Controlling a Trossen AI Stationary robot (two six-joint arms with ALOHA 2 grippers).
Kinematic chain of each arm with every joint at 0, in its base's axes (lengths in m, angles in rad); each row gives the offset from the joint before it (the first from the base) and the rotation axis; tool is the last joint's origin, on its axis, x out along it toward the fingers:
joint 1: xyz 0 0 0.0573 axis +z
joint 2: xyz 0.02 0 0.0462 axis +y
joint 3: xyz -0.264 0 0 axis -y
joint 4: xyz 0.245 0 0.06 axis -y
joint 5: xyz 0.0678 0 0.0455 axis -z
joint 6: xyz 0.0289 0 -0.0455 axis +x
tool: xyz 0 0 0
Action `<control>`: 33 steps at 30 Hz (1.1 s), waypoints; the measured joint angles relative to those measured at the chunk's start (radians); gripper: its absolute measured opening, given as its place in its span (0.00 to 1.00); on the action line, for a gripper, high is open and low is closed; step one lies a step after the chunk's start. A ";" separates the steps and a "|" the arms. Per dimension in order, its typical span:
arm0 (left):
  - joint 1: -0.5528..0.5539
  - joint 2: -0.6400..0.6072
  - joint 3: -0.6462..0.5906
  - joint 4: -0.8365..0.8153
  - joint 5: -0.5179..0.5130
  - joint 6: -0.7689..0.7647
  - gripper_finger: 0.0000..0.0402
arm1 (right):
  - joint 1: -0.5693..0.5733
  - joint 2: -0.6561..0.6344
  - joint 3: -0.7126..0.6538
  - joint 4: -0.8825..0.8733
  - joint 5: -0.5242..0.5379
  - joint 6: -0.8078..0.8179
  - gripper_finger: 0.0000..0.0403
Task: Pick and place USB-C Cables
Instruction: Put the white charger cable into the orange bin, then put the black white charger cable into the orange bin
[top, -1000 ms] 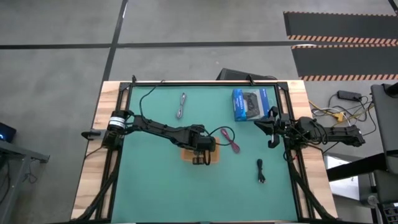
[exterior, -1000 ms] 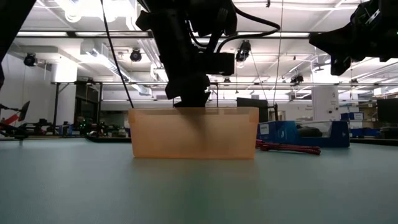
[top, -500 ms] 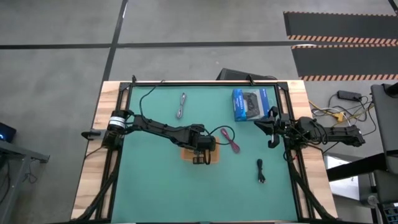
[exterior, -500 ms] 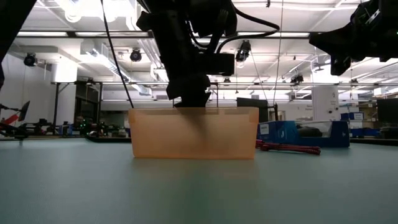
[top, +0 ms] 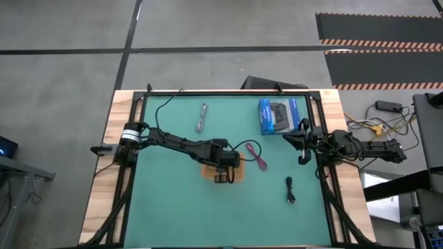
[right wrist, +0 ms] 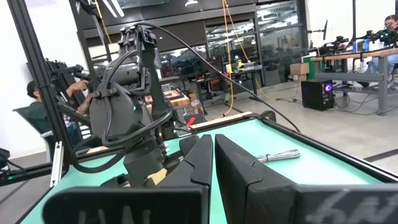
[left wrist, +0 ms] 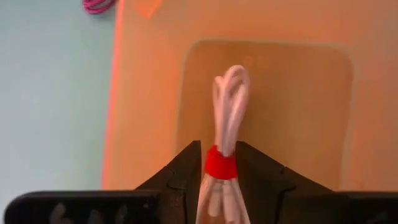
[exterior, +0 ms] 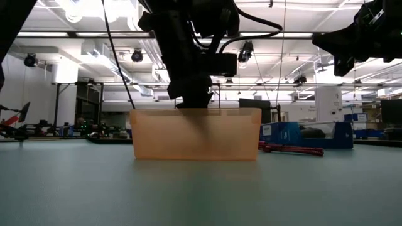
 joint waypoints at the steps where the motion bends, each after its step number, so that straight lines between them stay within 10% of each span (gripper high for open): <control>1: 0.000 0.000 0.000 0.000 0.001 0.000 0.22 | 0.000 0.000 0.000 0.000 0.000 0.000 0.02; 16: 0.000 -0.149 0.012 -0.018 0.002 0.033 0.48 | 0.000 0.000 0.000 -0.013 0.000 0.000 0.02; 33: 0.002 -0.481 -0.194 0.021 -0.150 0.045 0.49 | 0.000 0.000 0.000 -0.027 0.000 0.036 0.02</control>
